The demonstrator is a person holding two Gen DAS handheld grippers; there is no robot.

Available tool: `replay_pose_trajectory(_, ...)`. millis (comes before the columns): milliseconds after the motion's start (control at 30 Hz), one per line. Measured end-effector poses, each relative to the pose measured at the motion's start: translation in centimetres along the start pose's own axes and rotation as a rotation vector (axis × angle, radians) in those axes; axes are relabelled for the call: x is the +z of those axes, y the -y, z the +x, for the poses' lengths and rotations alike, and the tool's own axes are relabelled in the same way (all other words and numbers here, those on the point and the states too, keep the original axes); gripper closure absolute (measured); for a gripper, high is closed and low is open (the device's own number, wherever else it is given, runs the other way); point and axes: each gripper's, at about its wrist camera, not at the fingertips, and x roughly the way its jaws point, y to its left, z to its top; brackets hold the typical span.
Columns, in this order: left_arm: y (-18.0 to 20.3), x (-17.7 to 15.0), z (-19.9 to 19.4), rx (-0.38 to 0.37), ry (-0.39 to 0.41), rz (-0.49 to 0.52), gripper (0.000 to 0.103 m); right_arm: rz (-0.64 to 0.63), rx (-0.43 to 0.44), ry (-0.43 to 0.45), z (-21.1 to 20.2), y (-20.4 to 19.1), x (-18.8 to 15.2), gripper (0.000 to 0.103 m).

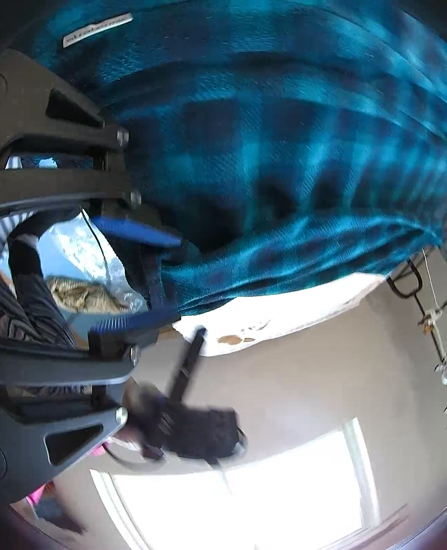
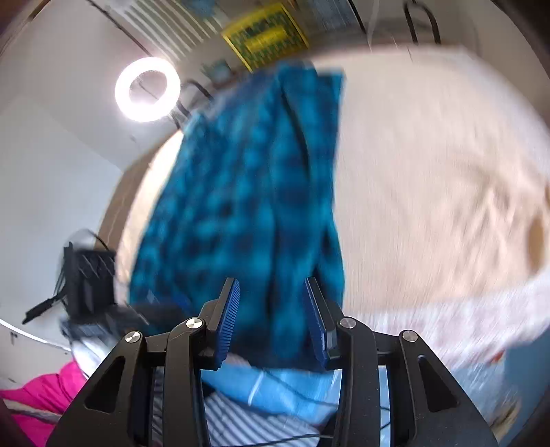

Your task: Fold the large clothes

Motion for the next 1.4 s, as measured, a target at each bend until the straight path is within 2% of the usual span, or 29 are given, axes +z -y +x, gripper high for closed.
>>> replay_pose_trajectory(133,-0.7,0.1,1.0,0.010,-0.018,-0.021,0.059,0.071,0.083,-0.078,3.0,1.6,-1.1,0.067)
replay_pose_trajectory(200,-0.6,0.0,1.6,0.030,-0.026,-0.007,0.059,0.067,0.071,-0.099,4.2,1.7,-0.8,0.067)
replay_pose_trajectory(267,-0.5,-0.1,2.1,0.028,-0.037,-0.006,0.075,0.059,0.092,-0.110,5.1,1.6,-0.7,0.067)
replay_pose_trajectory(300,-0.5,-0.2,2.2,0.038,-0.038,-0.002,0.087,0.057,0.113,-0.112,5.3,1.5,-0.6,0.077)
replay_pose_trajectory(333,-0.2,-0.3,2.2,0.047,-0.037,0.008,0.090,0.049,0.145,-0.123,5.5,1.2,-0.5,0.090)
replay_pose_trajectory(367,-0.1,-0.6,2.2,0.040,-0.035,0.007,0.090,0.042,0.151,-0.121,5.4,0.9,-0.5,0.099)
replay_pose_trajectory(433,0.5,-0.9,2.0,0.004,-0.027,-0.007,0.092,-0.009,0.136,-0.086,4.1,-0.1,-0.7,0.099)
replay_pose_trajectory(500,1.5,-1.3,2.0,0.013,-0.007,0.019,0.093,-0.023,0.138,-0.037,2.1,-0.4,-0.5,0.099)
replay_pose_trajectory(600,2.4,-2.2,3.7,0.037,-0.025,0.052,0.094,-0.009,0.137,0.018,-0.2,0.6,-0.2,0.099)
replay_pose_trajectory(733,2.1,-3.0,6.1,0.119,-0.054,0.068,0.095,0.027,0.065,-0.054,2.4,2.1,-0.7,0.099)
replay_pose_trajectory(833,2.3,-3.2,6.1,0.138,-0.053,0.079,0.095,-0.019,-0.020,-0.118,4.8,2.0,-1.4,0.099)
replay_pose_trajectory(1000,3.8,-4.0,5.9,0.188,-0.057,0.150,0.095,-0.021,-0.031,-0.117,4.7,1.7,-1.2,0.100)
replay_pose_trajectory(1033,4.0,-4.3,6.0,0.178,-0.056,0.151,0.095,-0.015,-0.031,-0.112,4.4,1.6,-1.2,0.099)
replay_pose_trajectory(1133,5.0,-4.7,5.5,0.155,-0.035,0.158,0.095,-0.014,0.039,-0.042,1.5,1.3,-0.9,0.099)
replay_pose_trajectory(1200,5.1,-4.9,6.1,0.172,-0.046,0.161,0.095,-0.014,0.034,-0.028,0.8,1.5,-0.7,0.099)
replay_pose_trajectory(1267,5.2,-5.3,6.7,0.195,-0.065,0.165,0.095,0.017,0.026,-0.060,1.7,2.3,-0.9,0.099)
replay_pose_trajectory(1333,5.3,-5.5,6.4,0.225,-0.071,0.184,0.095,-0.007,-0.015,-0.116,3.5,2.3,-1.4,0.095)
replay_pose_trajectory(1400,5.9,-5.9,6.2,0.264,-0.073,0.217,0.095,-0.049,-0.058,-0.115,4.0,1.8,-1.6,0.096)
